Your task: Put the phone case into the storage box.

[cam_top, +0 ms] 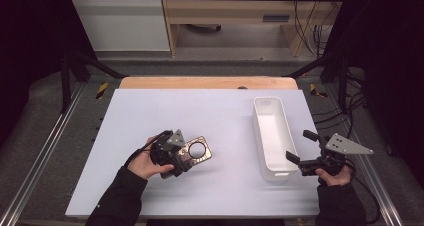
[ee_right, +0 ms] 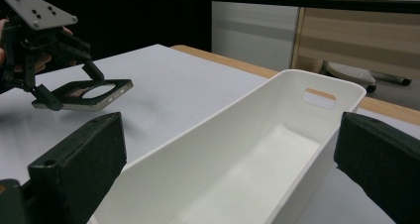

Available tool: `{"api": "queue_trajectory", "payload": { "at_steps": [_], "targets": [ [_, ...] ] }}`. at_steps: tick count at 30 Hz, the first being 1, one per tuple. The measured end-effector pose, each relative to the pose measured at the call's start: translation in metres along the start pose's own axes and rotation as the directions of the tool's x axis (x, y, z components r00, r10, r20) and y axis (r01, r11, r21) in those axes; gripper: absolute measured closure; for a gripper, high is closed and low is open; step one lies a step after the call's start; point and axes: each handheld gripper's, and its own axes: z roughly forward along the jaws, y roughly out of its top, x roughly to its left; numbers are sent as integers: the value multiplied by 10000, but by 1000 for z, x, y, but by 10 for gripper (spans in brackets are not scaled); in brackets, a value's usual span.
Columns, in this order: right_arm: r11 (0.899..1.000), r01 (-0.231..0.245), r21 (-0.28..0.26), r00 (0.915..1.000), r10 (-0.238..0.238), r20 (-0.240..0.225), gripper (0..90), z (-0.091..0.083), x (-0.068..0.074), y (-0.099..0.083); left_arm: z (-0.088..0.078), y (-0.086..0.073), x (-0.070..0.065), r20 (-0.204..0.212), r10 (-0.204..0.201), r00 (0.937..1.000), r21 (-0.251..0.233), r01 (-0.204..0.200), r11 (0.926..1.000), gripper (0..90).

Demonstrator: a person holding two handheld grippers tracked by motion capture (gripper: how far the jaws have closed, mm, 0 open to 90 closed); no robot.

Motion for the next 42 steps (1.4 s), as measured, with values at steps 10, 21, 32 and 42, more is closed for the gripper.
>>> {"api": "queue_trajectory", "payload": {
  "at_steps": [10, 21, 32, 42],
  "targets": [
    [9996, 272, 7, 9995, -272, -141, 4, 1, 5, 6, -11, 6, -9, -80, 300, 9995, -322, -303, 9990, 114],
    [9970, 740, 229, 9958, -727, -552, 4, 9, 19, 14, -18, 14, -19, 36, 599, 9982, -566, -596, 9966, 114],
    [9873, 1472, 597, 9831, -1393, -1191, 4, 21, 38, 20, -20, 22, -32, 134, 1004, 9949, -696, -993, 9926, 114],
    [9755, 2033, 840, 9659, -1858, -1802, 4, 34, 56, 23, -22, 26, -38, 337, 1254, 9915, -838, -1222, 9890, 115]
  ]
}}
